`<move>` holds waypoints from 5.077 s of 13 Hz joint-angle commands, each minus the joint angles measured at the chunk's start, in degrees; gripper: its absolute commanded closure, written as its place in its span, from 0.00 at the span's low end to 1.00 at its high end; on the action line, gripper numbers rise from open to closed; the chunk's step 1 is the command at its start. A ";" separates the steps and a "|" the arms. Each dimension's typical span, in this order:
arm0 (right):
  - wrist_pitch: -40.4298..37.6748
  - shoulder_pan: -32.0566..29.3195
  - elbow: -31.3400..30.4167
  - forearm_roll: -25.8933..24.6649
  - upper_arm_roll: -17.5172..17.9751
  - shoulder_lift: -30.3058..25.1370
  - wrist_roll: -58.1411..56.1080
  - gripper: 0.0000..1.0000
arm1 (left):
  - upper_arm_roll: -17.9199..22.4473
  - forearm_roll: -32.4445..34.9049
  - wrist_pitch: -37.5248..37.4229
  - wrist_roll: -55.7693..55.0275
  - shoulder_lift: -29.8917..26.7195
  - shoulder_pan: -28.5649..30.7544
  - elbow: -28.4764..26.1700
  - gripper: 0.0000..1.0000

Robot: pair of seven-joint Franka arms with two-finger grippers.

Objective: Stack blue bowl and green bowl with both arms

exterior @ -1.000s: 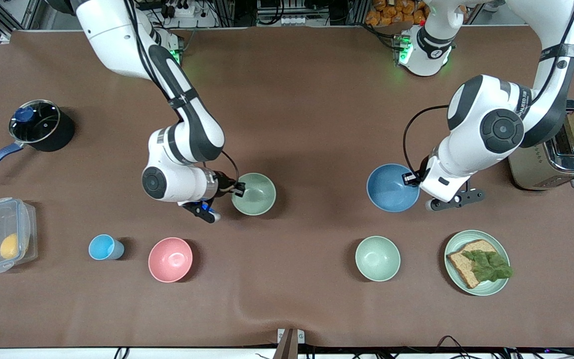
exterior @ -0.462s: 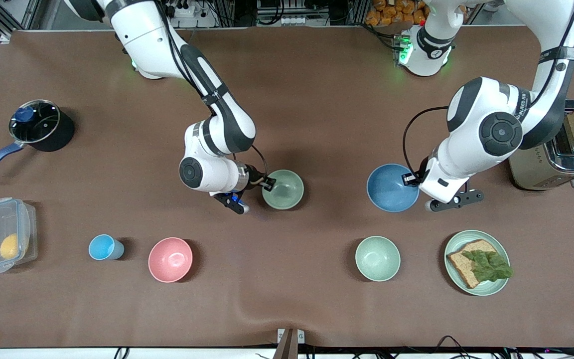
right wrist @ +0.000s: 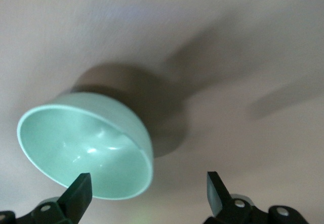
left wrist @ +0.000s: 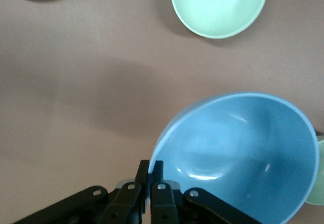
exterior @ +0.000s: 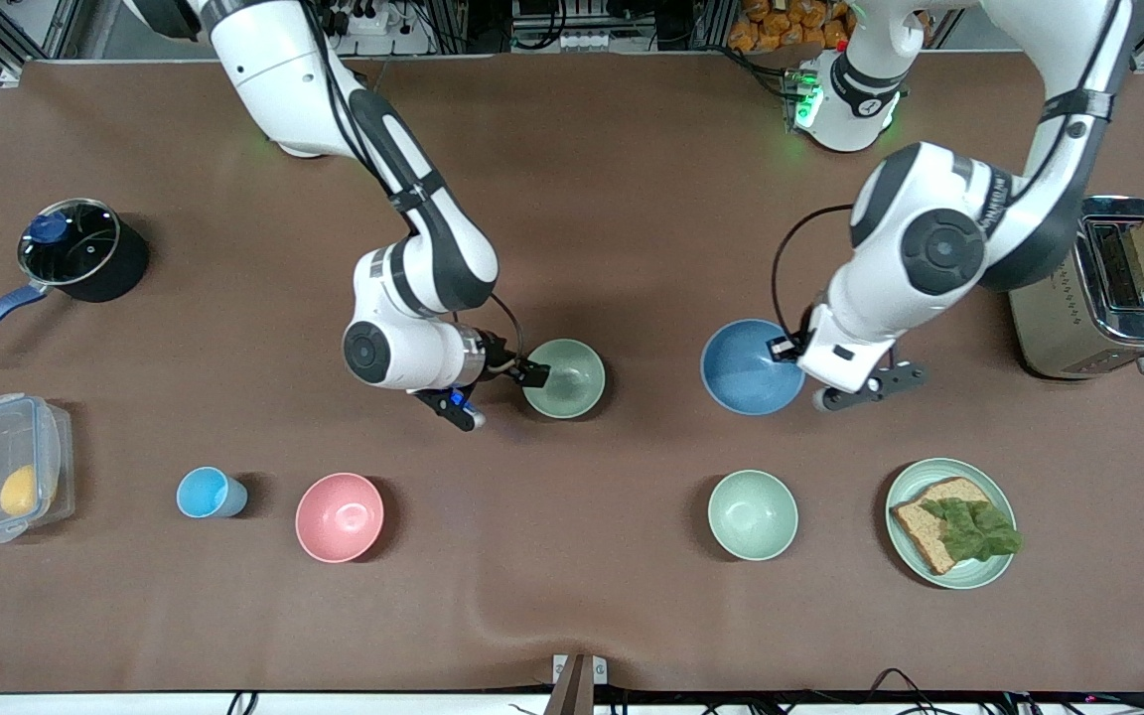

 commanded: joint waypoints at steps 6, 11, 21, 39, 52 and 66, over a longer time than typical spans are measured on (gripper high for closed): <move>-12.40 -3.89 -0.74 -6.44 -10.75 -2.82 -22.32 0.00 | 0.28 0.83 7.91 -21.74 11.57 -13.67 8.16 1.00; -12.59 -12.24 -0.83 -11.80 -10.93 -1.59 -42.11 0.00 | 0.37 0.74 19.34 -30.45 16.94 -17.98 8.70 1.00; -12.59 -15.59 -0.92 -16.64 -10.85 -2.11 -49.00 0.00 | 0.72 1.36 21.11 -32.23 17.21 -18.61 8.52 1.00; 10.78 3.66 5.58 6.57 -7.15 7.11 10.06 0.00 | 0.89 1.44 20.67 -32.23 16.95 -18.52 8.00 1.00; 11.93 3.83 5.58 7.53 -7.06 8.08 9.98 0.00 | 1.25 7.51 20.85 -36.18 22.22 -21.51 8.43 1.00; 13.07 6.20 5.49 8.06 -7.06 8.08 11.29 0.00 | 2.12 10.31 21.64 -35.83 23.46 -22.13 8.87 0.00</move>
